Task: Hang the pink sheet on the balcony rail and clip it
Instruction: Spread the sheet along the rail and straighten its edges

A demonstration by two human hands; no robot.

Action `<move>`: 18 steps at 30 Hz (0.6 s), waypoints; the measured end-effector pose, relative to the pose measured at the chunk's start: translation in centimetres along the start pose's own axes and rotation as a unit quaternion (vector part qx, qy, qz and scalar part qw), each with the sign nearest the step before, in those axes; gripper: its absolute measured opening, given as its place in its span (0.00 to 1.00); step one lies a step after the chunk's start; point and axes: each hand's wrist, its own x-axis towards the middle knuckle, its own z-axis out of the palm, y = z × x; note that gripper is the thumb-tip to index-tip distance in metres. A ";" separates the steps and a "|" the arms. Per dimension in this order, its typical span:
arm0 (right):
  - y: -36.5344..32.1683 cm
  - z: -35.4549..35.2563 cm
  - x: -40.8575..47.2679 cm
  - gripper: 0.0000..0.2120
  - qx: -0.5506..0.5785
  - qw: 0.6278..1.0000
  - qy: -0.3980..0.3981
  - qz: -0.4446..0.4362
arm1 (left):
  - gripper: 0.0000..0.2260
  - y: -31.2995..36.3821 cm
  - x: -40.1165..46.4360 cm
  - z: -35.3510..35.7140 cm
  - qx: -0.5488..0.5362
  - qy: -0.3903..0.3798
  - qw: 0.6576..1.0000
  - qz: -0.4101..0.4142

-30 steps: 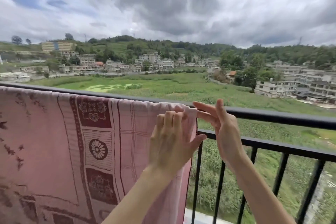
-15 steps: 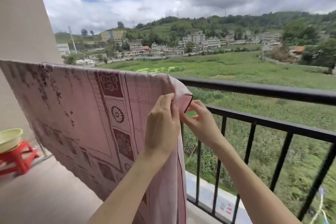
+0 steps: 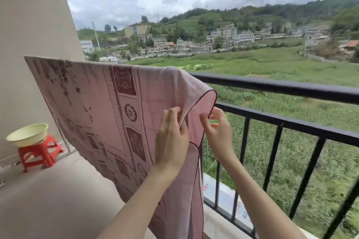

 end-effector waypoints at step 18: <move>3.2 -0.9 -2.7 0.09 0.055 0.995 -0.049 0.061 | 0.11 -0.9 -6.0 2.8 -0.109 -0.024 0.992 -0.053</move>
